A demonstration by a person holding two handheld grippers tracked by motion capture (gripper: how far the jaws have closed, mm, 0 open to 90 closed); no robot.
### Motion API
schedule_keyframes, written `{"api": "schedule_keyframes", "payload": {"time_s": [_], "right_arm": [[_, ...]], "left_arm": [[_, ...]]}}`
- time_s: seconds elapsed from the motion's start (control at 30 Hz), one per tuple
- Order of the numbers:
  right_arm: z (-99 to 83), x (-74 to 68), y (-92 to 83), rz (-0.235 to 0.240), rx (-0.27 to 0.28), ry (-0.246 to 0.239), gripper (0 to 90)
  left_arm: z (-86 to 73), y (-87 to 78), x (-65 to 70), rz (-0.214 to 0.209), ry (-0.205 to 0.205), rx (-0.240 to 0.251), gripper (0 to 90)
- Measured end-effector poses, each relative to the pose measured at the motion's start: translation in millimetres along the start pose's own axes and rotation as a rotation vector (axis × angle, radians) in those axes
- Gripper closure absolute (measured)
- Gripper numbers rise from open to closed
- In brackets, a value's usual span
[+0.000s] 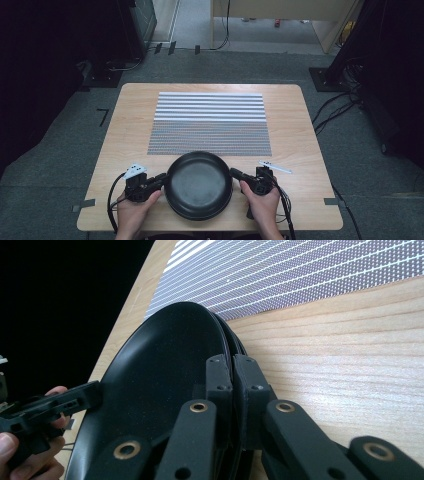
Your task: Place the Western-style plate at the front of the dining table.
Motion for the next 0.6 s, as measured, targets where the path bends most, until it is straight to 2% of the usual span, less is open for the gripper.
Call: {"api": "schedule_keyframes", "payload": {"time_s": [0.1, 0.23, 0.43, 0.6], "right_arm": [[-0.1, -0.9, -0.2, 0.011, -0.005, 0.020, 81.5], [-0.6, -0.2, -0.6, 0.000, -0.010, 0.012, 86.1], [-1.4, 0.0, -1.5, 0.003, -0.013, 0.013, 86.9], [-1.9, 1.8, -1.6, 0.013, -0.006, 0.046, 87.0]], "left_arm": [[-0.2, -0.4, -0.7, -0.010, -0.007, -0.009, 77.8], [-1.6, 0.1, -1.9, -0.026, -0.026, -0.028, 75.3], [-2.0, 0.5, -1.8, -0.021, -0.031, -0.032, 75.3], [-1.9, 0.2, -2.3, -0.023, -0.037, -0.033, 75.4]]}}
Point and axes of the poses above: each handheld gripper's, and its own axes: y roughly forward along the jaws, z roughly out of its top, x roughly to its right, the point moved 5 cm from there along y, roughly forward along the jaws, and after that the axes turned 14 degrees about x, right-handed, at the moved point
